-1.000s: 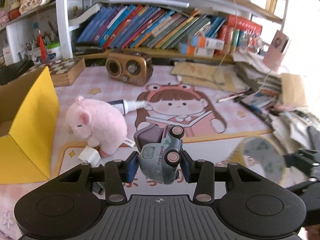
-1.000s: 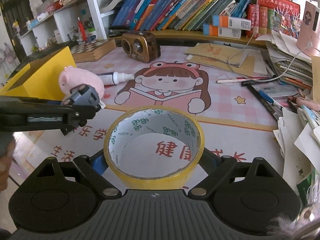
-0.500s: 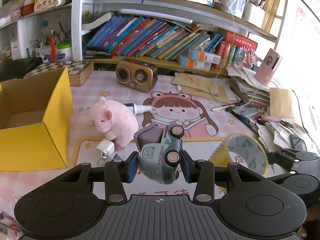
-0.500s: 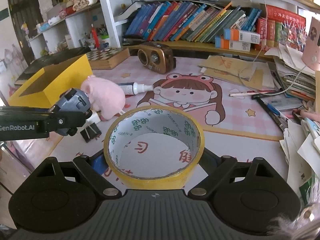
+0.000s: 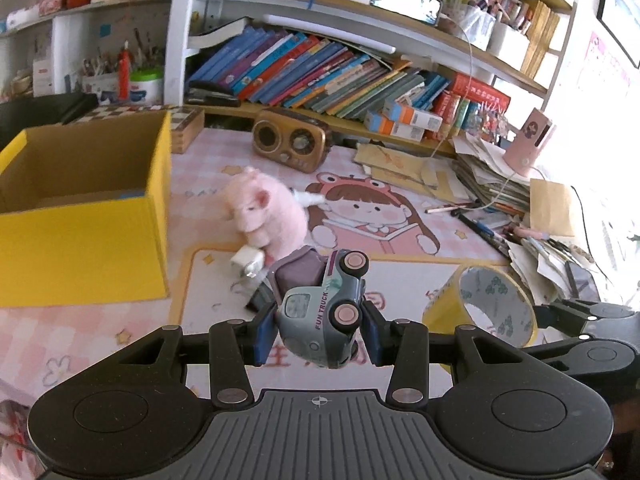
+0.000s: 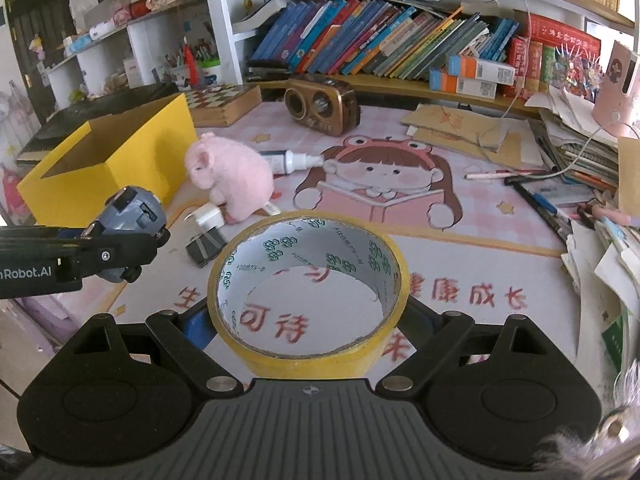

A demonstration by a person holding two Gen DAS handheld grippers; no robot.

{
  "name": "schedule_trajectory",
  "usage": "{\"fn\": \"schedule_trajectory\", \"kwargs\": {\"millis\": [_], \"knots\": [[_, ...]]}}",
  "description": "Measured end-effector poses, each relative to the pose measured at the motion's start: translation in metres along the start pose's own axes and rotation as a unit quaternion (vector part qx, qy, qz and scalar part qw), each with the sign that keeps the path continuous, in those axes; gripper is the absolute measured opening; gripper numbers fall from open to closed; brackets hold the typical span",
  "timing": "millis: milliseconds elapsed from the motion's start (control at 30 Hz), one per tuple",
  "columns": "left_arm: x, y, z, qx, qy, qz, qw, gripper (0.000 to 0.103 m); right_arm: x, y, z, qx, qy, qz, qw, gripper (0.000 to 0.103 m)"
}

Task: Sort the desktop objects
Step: 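Carry the tape roll and toy car with both tools over the yellow box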

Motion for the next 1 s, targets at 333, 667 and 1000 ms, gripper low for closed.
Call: {"fn": "schedule_trajectory", "kwargs": {"millis": [333, 667, 1000], "knots": [[-0.032, -0.046, 0.022, -0.007, 0.004, 0.014, 0.9999, 0.042, 0.0, -0.064, 0.021, -0.011, -0.012, 0.005, 1.0, 0.09], [-0.059, -0.099, 0.041, -0.016, 0.007, 0.019, 0.9997, 0.042, 0.004, -0.13, 0.035, -0.024, -0.006, 0.005, 1.0, 0.09], [-0.079, -0.141, 0.056, -0.021, 0.012, 0.016, 0.9996, 0.042, 0.011, -0.177, 0.05, -0.018, -0.003, 0.001, 1.0, 0.09]]}}
Point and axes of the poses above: each gripper's, at about its wrist camera, not at the fingertips, and x roughly the way its jaws point, y to its right, z to its underside, the point moved 8 cm from there along x, roughly the way its jaws point, and after that the axes turned 13 degrees about -z, right-handed, at the moved point
